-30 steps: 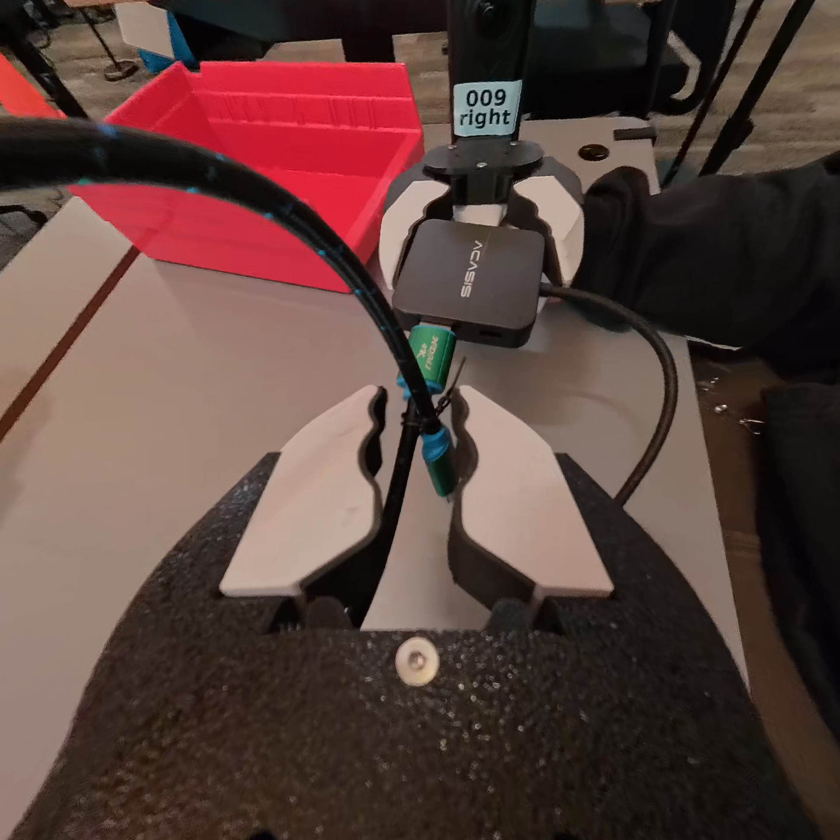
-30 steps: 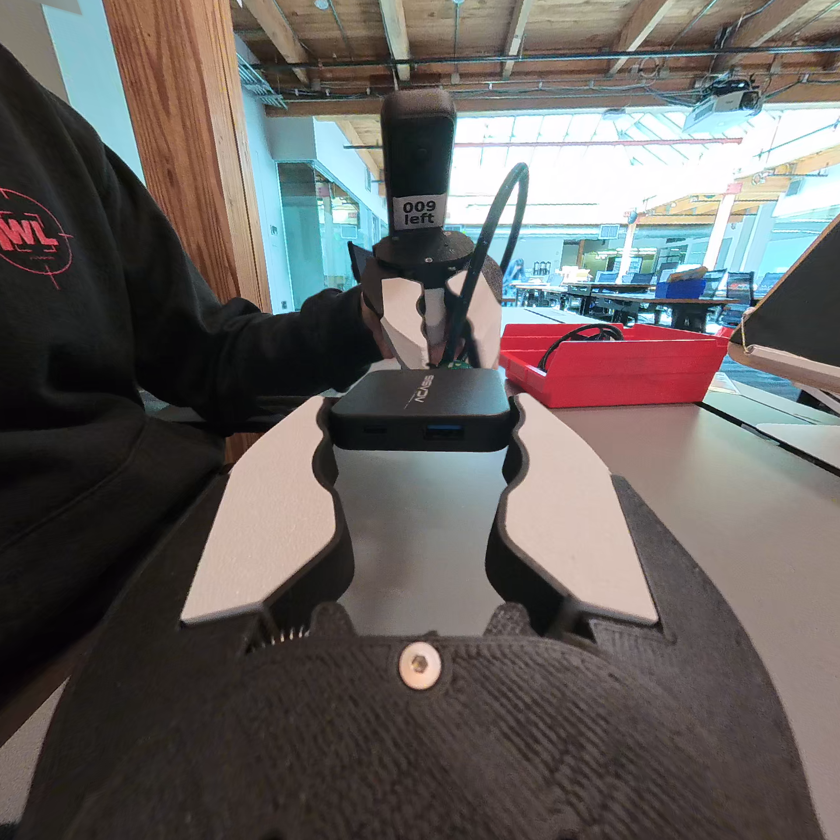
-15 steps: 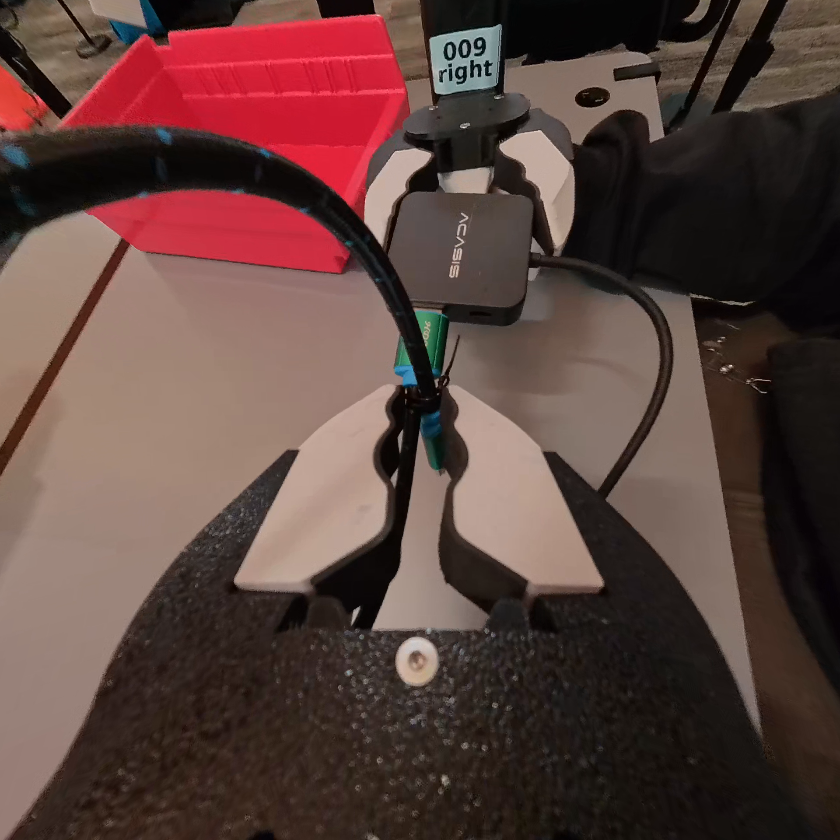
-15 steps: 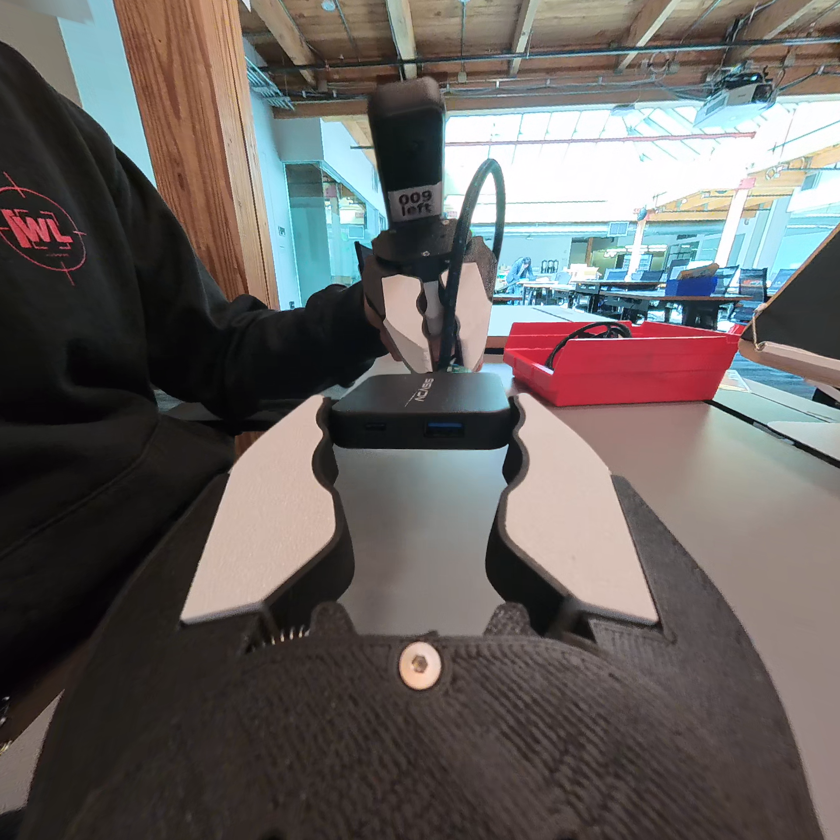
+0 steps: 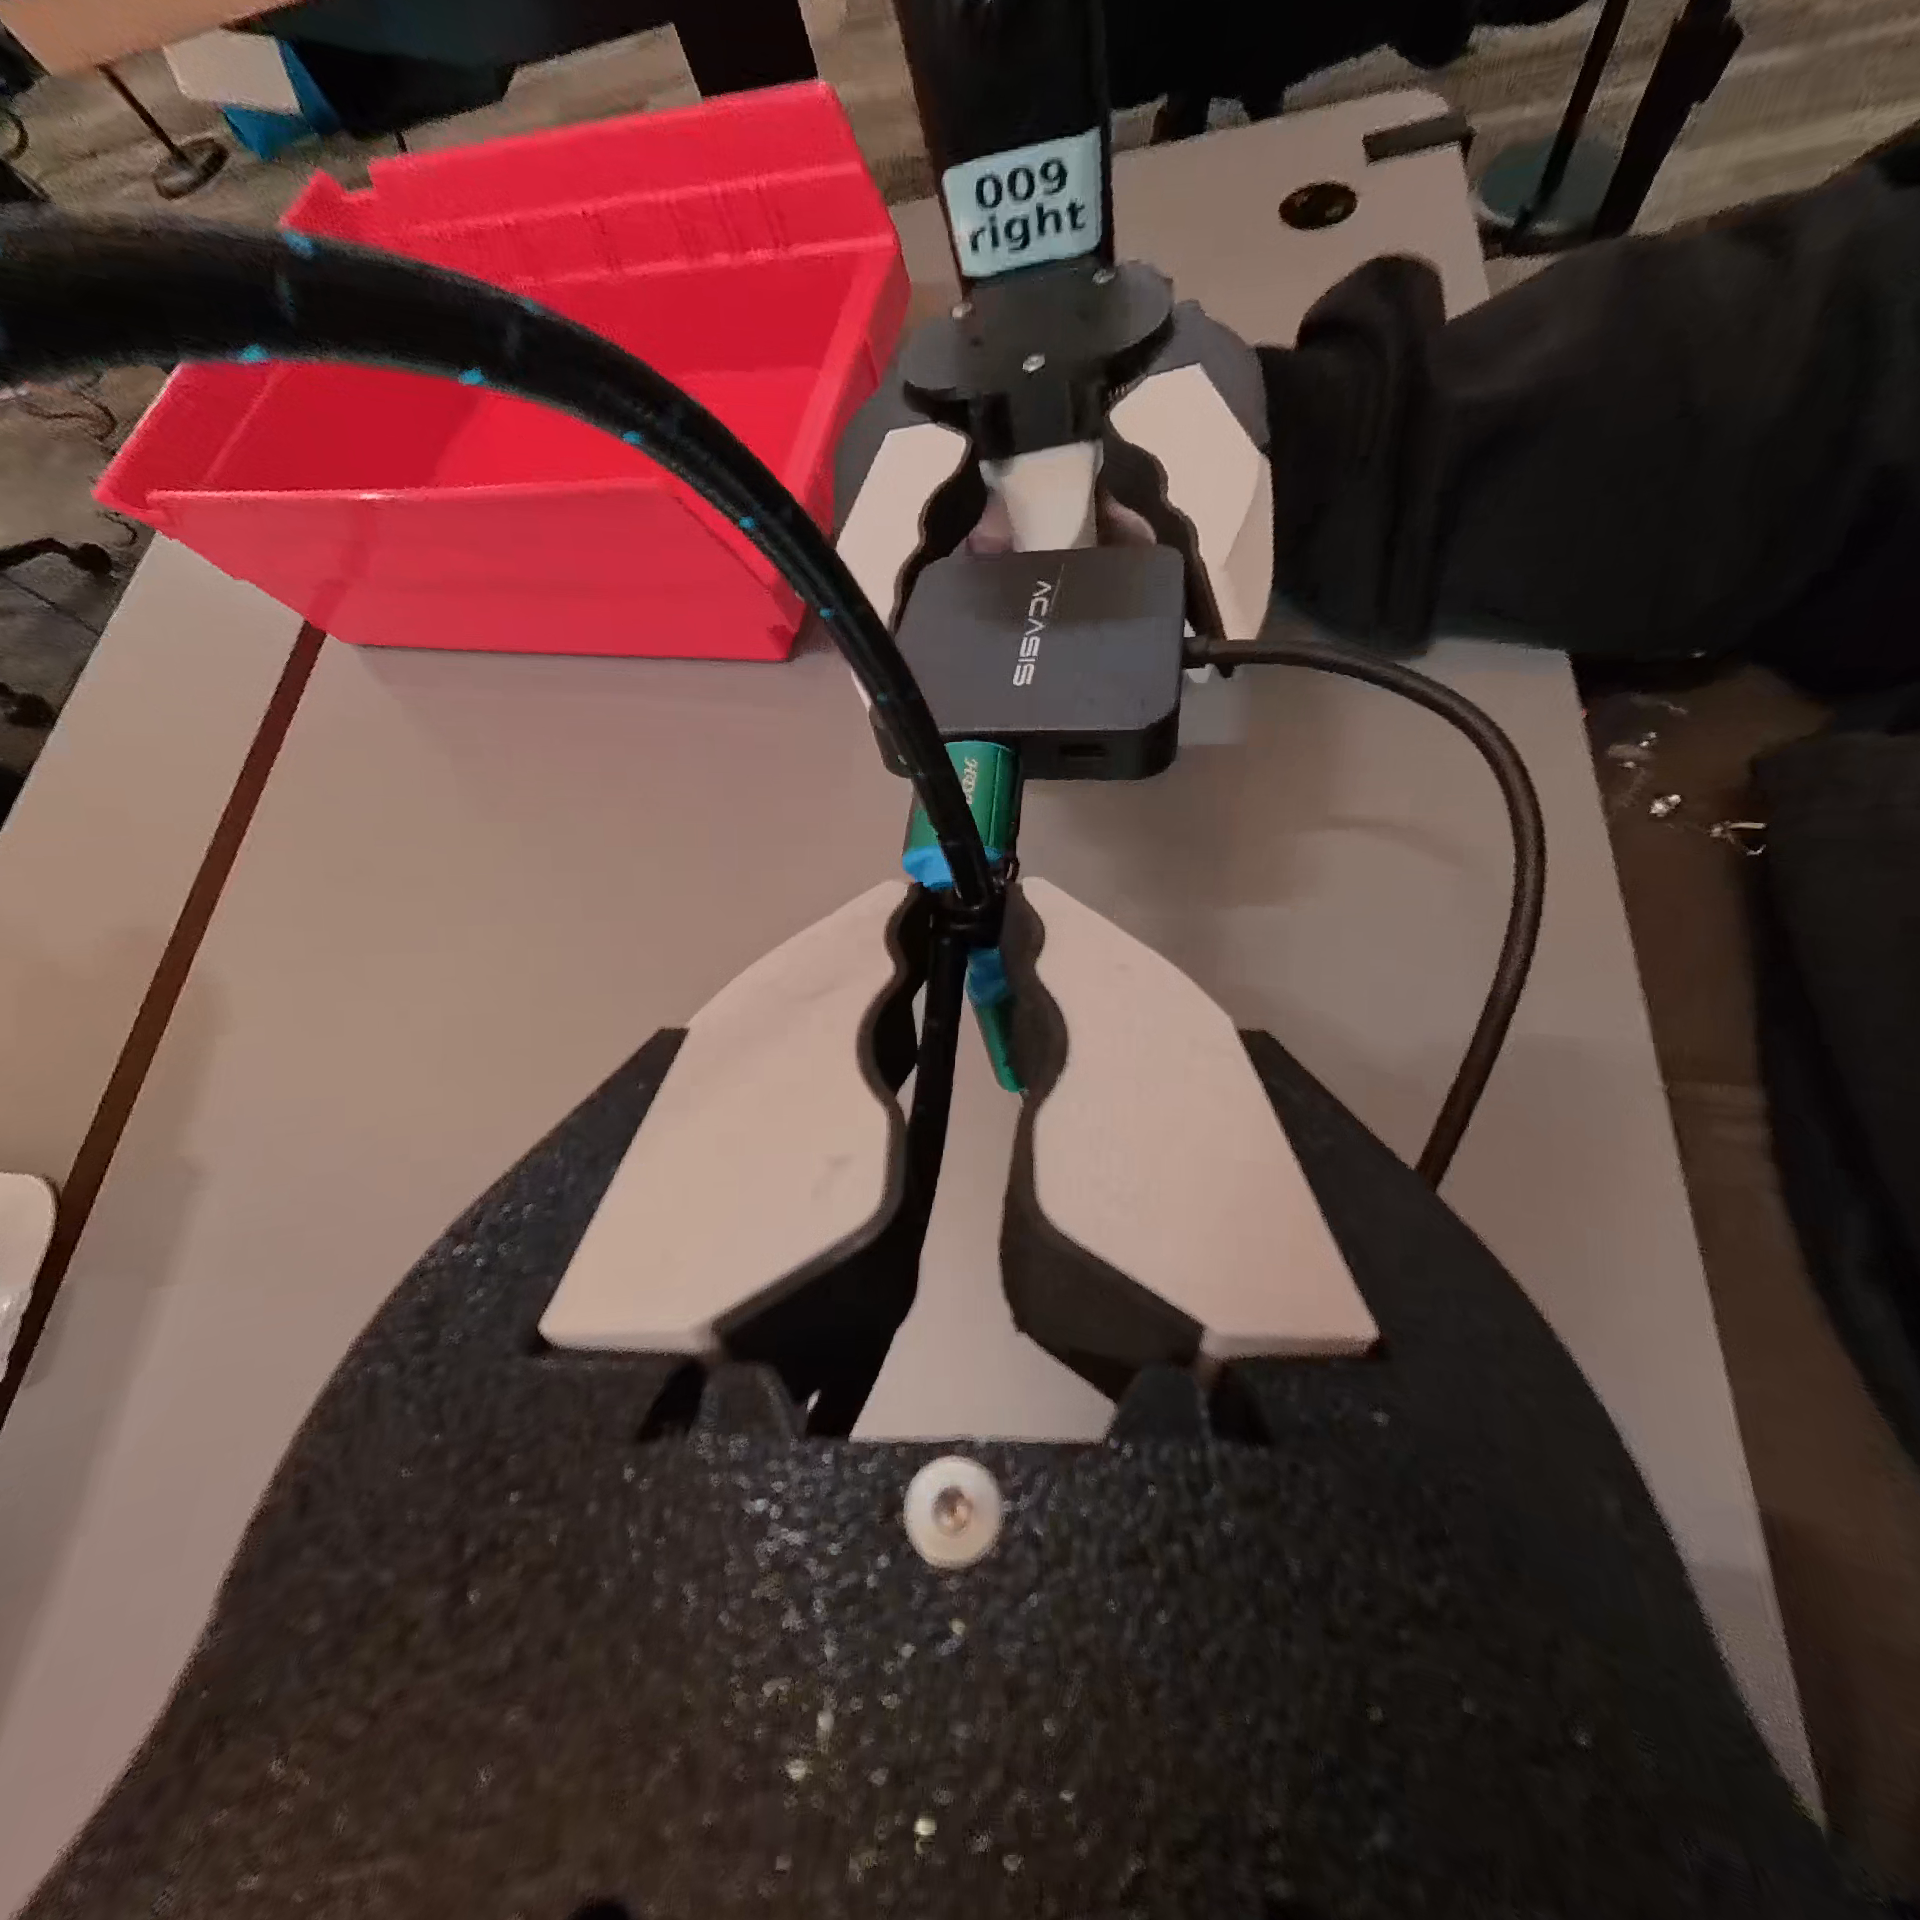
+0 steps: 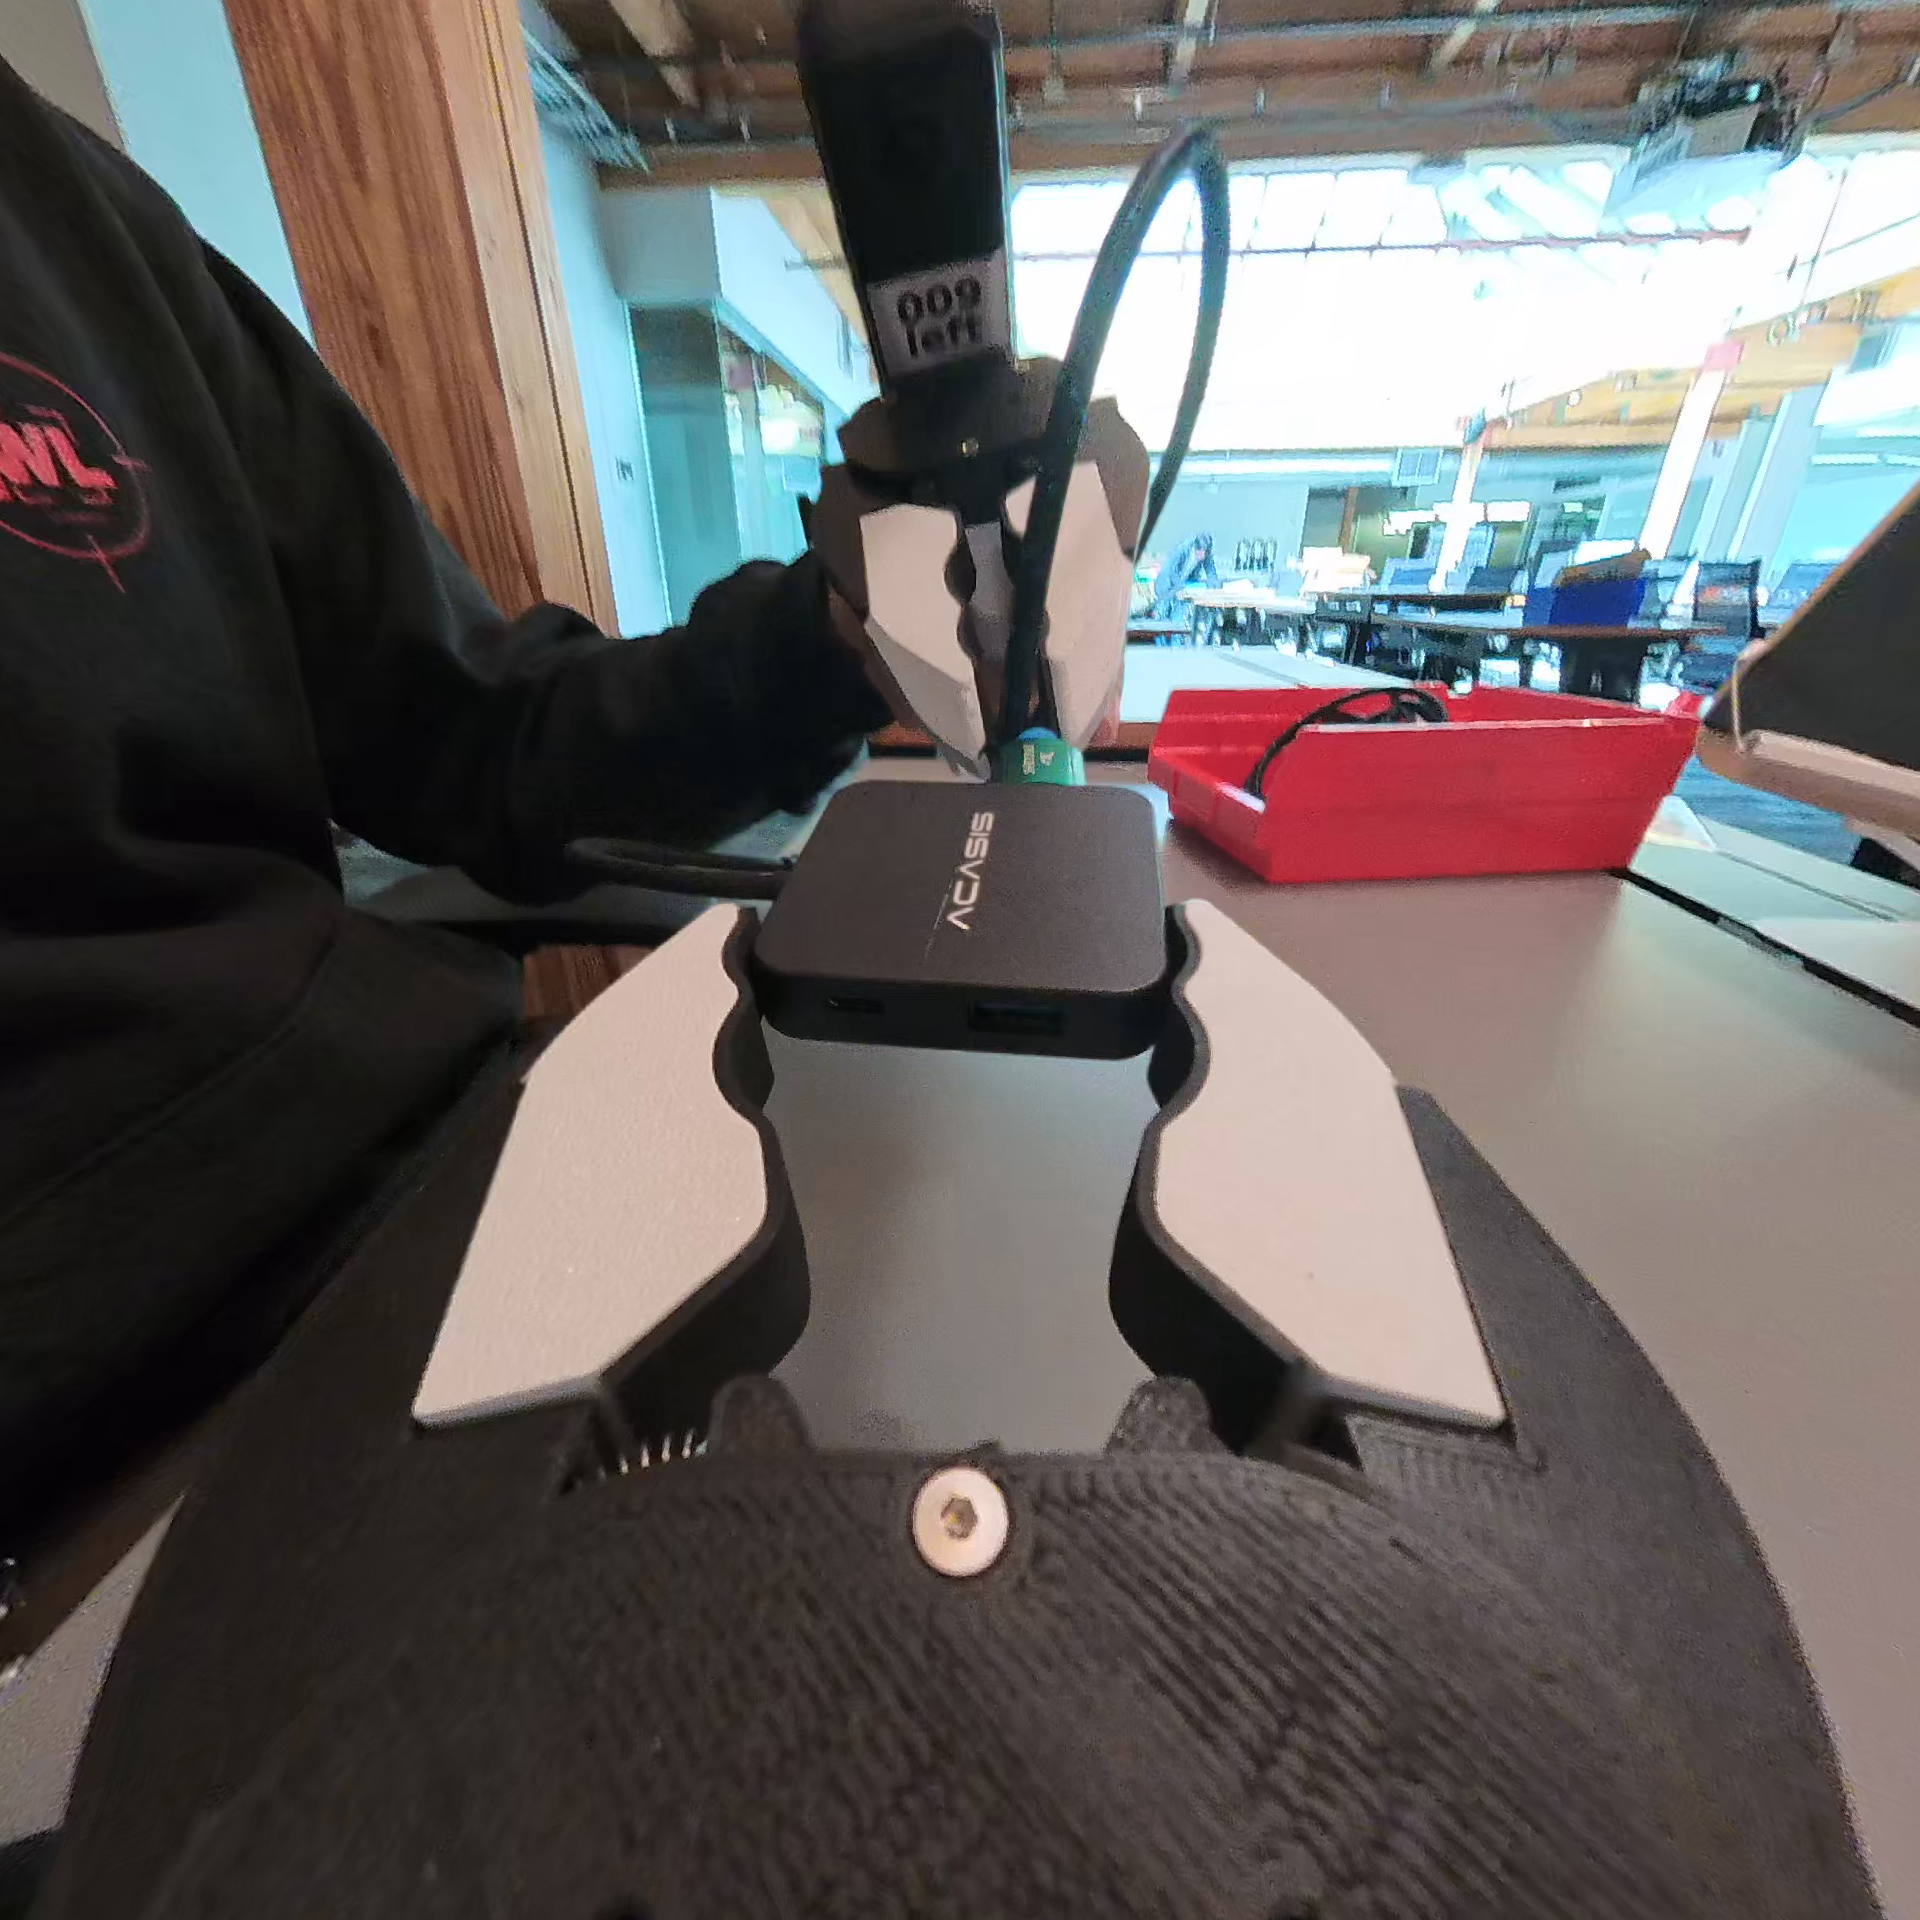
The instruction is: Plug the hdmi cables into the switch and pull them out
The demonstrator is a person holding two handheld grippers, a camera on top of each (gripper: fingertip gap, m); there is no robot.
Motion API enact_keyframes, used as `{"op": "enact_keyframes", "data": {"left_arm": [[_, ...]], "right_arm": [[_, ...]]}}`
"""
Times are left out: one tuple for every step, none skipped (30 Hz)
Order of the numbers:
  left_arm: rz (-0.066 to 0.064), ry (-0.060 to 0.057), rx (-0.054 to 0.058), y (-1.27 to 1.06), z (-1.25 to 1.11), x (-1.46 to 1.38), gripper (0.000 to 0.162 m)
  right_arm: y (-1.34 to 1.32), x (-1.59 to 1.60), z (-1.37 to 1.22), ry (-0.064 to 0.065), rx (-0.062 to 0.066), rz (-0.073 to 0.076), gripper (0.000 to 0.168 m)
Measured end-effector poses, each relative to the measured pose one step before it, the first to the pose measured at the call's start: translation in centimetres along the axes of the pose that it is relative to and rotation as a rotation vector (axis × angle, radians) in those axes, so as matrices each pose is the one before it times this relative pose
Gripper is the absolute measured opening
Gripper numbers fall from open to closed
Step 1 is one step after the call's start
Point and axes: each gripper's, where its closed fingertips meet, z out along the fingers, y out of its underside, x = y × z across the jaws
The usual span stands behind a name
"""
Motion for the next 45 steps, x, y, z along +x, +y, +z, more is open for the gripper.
{"op": "enact_keyframes", "data": {"left_arm": [[0.0025,-0.0028,-0.0071,0.242,0.082,-0.081,0.013],[-0.0017,0.005,0.0041,0.085,0.027,0.042,0.013],[0.002,0.0061,0.0117,-0.073,-0.035,0.092,0.013],[0.0152,-0.006,0.0194,-0.255,-0.103,-0.009,0.013],[0.0269,-0.0093,0.0194,-0.321,-0.139,-0.027,0.013],[0.0221,-0.0041,0.0035,-0.163,-0.126,0.008,0.013],[0.0163,-0.0027,-0.0122,0.002,-0.085,0.005,0.013],[0.0221,-0.0049,-0.0206,0.107,-0.052,-0.008,0.013],[0.027,-0.0044,-0.0174,0.074,-0.036,0.025,0.013],[0.0173,0.0016,-0.007,-0.047,-0.073,0.07,0.013],[0.0033,0.0019,0.0032,-0.192,-0.102,-0.014,0.013],[0.0052,0.0043,0.0039,-0.168,-0.114,-0.016,0.013],[0.0233,0.0044,-0.0015,-0.045,-0.135,0.002,0.013],[0.0268,0.0068,-0.004,0.011,-0.147,0.058,0.013],[0.0093,0.0083,-0.0066,0.028,-0.153,0.049,0.013],[-0.0037,0.0034,0.0012,-0.052,-0.156,-0.059,0.013],[-0.0064,-0.0055,0.0106,-0.17,-0.118,-0.146,0.013],[0.0004,-0.0068,0.0088,-0.154,-0.034,-0.053,0.013],[0.0102,-0.0074,-0.005,0.034,0.045,0.036,0.013],[0.0131,-0.0155,-0.023,0.219,0.109,-0.041,0.012],[0.0143,-0.0187,-0.0192,0.124,0.08,-0.051,0.012],[0.0076,-0.013,-0.0048,-0.066,-0.032,-0.043,0.012],[-0.0065,-0.0153,0.0172,-0.311,-0.139,-0.175,0.012],[-0.0116,-0.011,0.0188,-0.311,-0.117,-0.184,0.012],[0.0019,-0.007,-0.0055,0.078,-0.015,-0.076,0.012],[0.0132,-0.0079,-0.0183,0.213,0.038,0.011,0.012],[0.0184,-0.0139,-0.0152,0.115,0.062,0.034,0.012],[0.0158,-0.015,-0.0128,0.063,0.068,0.021,0.012],[0.0055,-0.0128,-0.0158,0.107,0.094,-0.032,0.012],[0.0101,-0.0195,-0.0227,0.154,0.12,-0.135,0.012],[0.0176,-0.0192,-0.0265,0.169,0.124,-0.081,0.012],[0.0129,-0.008,-0.0235,0.148,0.106,0.029,0.012],[0.002,-0.0107,-0.0081,0.019,0.088,-0.038,0.012],[-0.003,-0.0125,-0.005,0.056,0.1,-0.097,0.012],[-0.0042,-0.0035,-0.0059,0.085,0.09,0.017,0.012],[-0.0052,0.0039,0.0027,-0.022,0.043,0.084,0.012],[-0.0069,0.0027,0.011,-0.064,0.007,-0.016,0.012],[-0.0086,0.0064,0.0138,-0.025,-0.028,-0.053,0.012],[-0.0095,0.0063,0.0097,0.028,-0.025,-0.071,0.012],[-0.0005,0.005,0.0085,-0.001,-0.008,-0.021,0.012],[0.0047,0.011,0.007,-0.022,0.009,0.127,0.012],[0.0026,0.0093,0.0,0.019,0.034,0.118,0.012],[0.0084,0.0031,-0.0051,0.068,0.037,0.048,0.012],[0.0054,0.0029,-0.0045,0.052,-0.003,-0.006,0.012],[-0.0002,0.0043,-0.0048,0.063,-0.01,-0.026,0.012]], "right_arm": [[0.303,0.115,0.054,0.0067,-0.0146,-0.0038,0.074],[0.041,-0.028,0.005,-0.0024,0.0029,-0.0025,0.074],[-0.141,-0.087,-0.023,-0.0019,0.0055,-0.0108,0.074],[-0.333,-0.043,-0.025,0.0045,0.0087,-0.0183,0.074],[-0.421,-0.037,-0.036,0.0029,0.0089,-0.0166,0.073],[-0.195,-0.076,0.015,-0.0017,-0.0094,-0.008,0.073],[0.187,-0.056,0.057,0.0021,-0.0388,-0.0076,0.073],[0.436,-0.126,0.076,0.0021,-0.0571,-0.0129,0.073],[0.304,-0.224,0.09,-0.0025,-0.0472,-0.0144,0.074],[0.059,-0.162,0.033,-0.0008,-0.027,-0.0088,0.074],[-0.143,-0.076,0.011,0.0021,-0.0113,-0.0076,0.074],[-0.095,-0.007,0.044,0.0049,-0.0152,-0.0083,0.074],[0.039,-0.018,0.111,0.0072,-0.027,-0.02,0.074],[0.119,-0.095,0.184,0.0007,-0.0319,-0.0132,0.074],[-0.037,-0.053,0.149,0.0008,-0.0181,-0.0066,0.074],[-0.26,0.03,0.055,0.0051,0.0064,-0.0062,0.074],[-0.447,0.095,-0.059,0.007,0.0261,-0.001,0.074],[-0.332,0.001,-0.117,-0.0022,0.0228,0.0067,0.074],[-0.063,-0.034,-0.061,-0.0024,0.0044,-0.0013,0.074],[0.398,0.074,0.078,0.0077,-0.0315,-0.0039,0.074],[0.644,0.083,0.167,0.0093,-0.052,-0.0107,0.074],[0.13,0.004,0.074,0.0003,-0.0072,0.0021,0.074],[-0.383,0.047,-0.082,0.0037,0.033,0.0017,0.074],[-0.225,0.082,-0.04,0.0066,0.0135,-0.0017,0.074],[-0.042,0.056,0.031,0.0018,-0.0063,0.0013,0.073],[0.214,0.047,0.081,0.0029,-0.0191,-0.0004,0.074],[0.253,0.012,0.034,0.001,-0.0138,-0.0004,0.074],[0.093,-0.003,-0.036,-0.0012,-0.0026,0.0031,0.074],[0.095,0.054,-0.028,0.0004,-0.0047,0.0044,0.074],[0.122,0.179,-0.005,0.0092,-0.0072,0.0035,0.074],[0.151,0.15,-0.001,0.0064,-0.0084,0.007,0.073],[0.122,0.025,-0.01,0.002,-0.0049,0.001,0.073],[0.055,0.186,-0.017,0.012,-0.0027,0.0042,0.073],[-0.084,0.118,-0.043,0.0078,0.0014,0.0034,0.073],[0.013,0.002,-0.048,-0.0009,-0.0076,0.0051,0.073],[0.028,-0.064,-0.072,-0.0049,-0.0006,-0.0017,0.073],[-0.054,0.017,-0.036,0.0017,0.0092,-0.0022,0.073],[-0.048,0.029,0.037,-0.0019,0.0081,0.0049,0.073],[0.034,0.044,0.092,0.0012,0.0007,0.0014,0.073],[0.003,0.017,0.049,0.0018,0.0015,-0.0011,0.073],[0.088,-0.134,-0.011,-0.0107,-0.0034,0.0046,0.073],[0.12,-0.083,-0.002,-0.0068,-0.0047,0.002,0.073],[0.098,0.005,0.046,0.0004,-0.004,-0.0024,0.073],[0.046,0.0,0.065,-0.0005,-0.0011,0.0013,0.073],[0.007,0.029,0.074,0.0007,-0.0005,0.0005,0.073]]}}
